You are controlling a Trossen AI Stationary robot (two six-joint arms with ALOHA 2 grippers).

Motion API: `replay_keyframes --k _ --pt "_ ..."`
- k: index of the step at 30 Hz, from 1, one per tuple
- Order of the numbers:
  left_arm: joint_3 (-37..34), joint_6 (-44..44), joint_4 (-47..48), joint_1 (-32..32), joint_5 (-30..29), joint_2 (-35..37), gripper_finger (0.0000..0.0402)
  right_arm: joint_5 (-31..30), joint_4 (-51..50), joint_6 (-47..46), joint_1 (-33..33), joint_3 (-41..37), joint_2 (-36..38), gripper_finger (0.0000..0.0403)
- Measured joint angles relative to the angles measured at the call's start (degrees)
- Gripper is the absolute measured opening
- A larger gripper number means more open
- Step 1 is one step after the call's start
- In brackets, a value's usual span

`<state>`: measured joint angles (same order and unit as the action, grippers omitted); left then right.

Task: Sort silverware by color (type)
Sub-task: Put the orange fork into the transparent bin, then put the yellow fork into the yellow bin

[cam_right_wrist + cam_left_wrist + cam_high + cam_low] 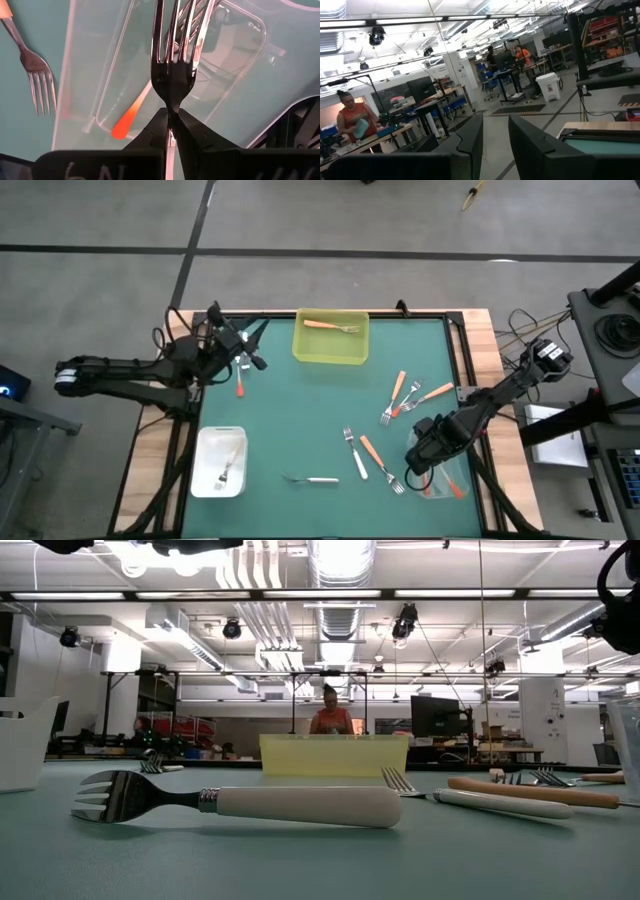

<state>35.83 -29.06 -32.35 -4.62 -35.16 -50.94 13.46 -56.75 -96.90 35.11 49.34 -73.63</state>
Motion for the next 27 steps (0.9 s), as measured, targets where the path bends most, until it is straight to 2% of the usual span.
replay_keyframes --k 6,14,27 --pt "0.00 0.00 0.38 0.00 -0.39 0.02 0.0075 -0.04 -0.14 -0.60 -0.02 0.00 0.00 0.0014" --pt "0.00 0.25 0.37 0.00 -0.37 0.02 0.0075 -1.50 -0.44 0.53 -0.02 0.00 0.00 0.0041" --pt "0.00 1.07 0.57 0.00 -0.37 0.02 0.0075 -1.49 -0.28 0.89 -0.02 0.06 0.13 0.0033"
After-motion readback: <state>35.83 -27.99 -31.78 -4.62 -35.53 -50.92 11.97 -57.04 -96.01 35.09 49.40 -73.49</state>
